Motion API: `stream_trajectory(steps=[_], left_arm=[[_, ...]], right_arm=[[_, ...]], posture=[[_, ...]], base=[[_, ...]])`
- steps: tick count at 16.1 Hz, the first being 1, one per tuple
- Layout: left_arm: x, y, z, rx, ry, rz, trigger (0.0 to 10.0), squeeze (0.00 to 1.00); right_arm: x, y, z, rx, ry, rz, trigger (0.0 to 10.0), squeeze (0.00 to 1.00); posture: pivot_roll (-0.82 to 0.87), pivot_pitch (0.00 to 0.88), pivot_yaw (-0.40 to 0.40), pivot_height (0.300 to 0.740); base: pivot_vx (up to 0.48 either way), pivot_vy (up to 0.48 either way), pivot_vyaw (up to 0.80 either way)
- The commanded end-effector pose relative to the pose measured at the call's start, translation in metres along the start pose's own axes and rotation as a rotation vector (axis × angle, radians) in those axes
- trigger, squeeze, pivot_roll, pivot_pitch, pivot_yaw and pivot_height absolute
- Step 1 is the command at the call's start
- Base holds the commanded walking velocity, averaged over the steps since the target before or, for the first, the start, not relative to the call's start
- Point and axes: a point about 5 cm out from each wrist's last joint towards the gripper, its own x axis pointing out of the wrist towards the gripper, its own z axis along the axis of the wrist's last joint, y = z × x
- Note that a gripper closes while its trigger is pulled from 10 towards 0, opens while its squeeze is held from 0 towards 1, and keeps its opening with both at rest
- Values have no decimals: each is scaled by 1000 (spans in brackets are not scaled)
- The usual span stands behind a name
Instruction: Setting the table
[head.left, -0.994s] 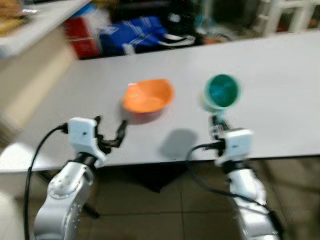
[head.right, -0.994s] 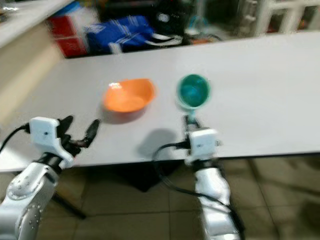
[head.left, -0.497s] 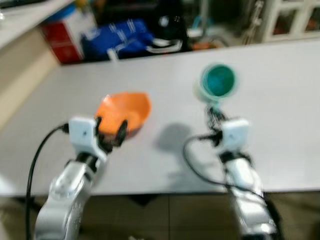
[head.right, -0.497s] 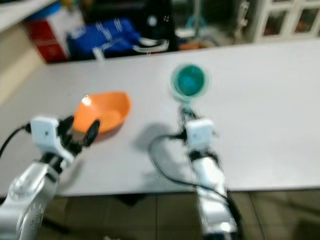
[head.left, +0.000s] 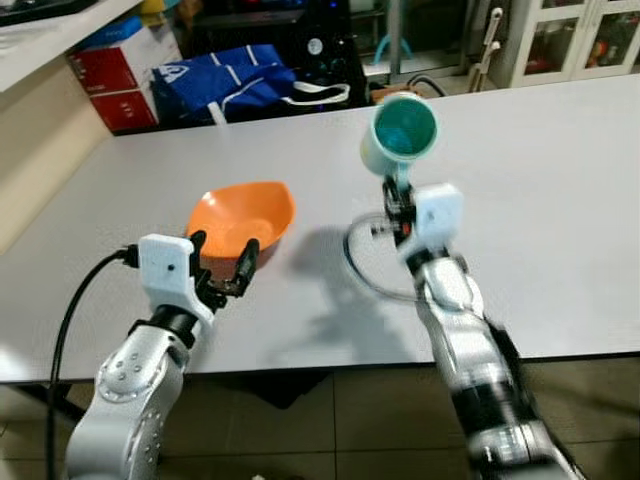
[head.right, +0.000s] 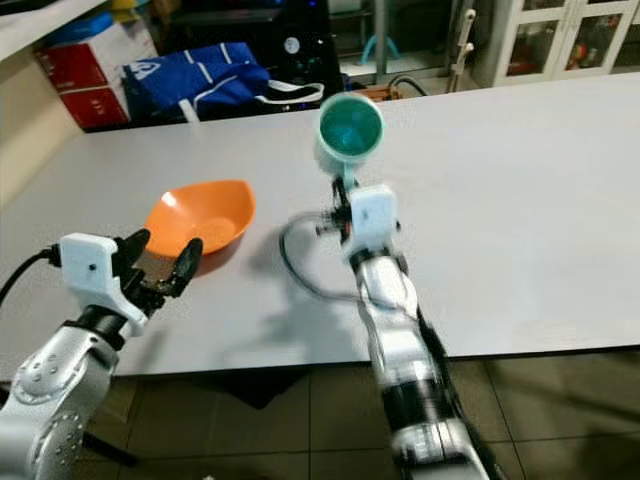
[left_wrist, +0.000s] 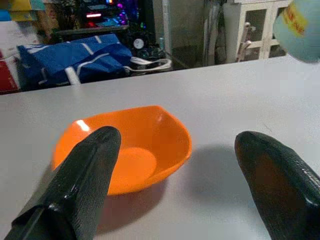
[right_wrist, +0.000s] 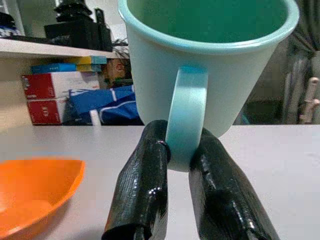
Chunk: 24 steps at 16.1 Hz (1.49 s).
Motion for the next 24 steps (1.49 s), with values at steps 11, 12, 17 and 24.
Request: stream_trajectory(steps=[11, 12, 17, 24], left_arm=[[-36, 7, 9, 51, 65, 83, 10000, 0], [-38, 6, 8, 49, 73, 83, 10000, 0], [-35, 2, 7, 38, 85, 71, 10000, 0], [-36, 1, 5, 29, 94, 75, 10000, 0]], right_arm=[[62, 16, 1, 45, 150, 59, 10000, 0], [62, 19, -2, 52, 179, 59, 10000, 0], [55, 19, -22, 40, 295, 31, 10000, 0], [45, 13, -37, -61, 367, 7, 10000, 0]], posture=[[119, 132, 143, 740], [114, 140, 140, 740], [84, 152, 140, 740], [89, 157, 135, 740]], base=[[0, 0, 0], [0, 0, 0], [0, 0, 0], [0, 0, 0]])
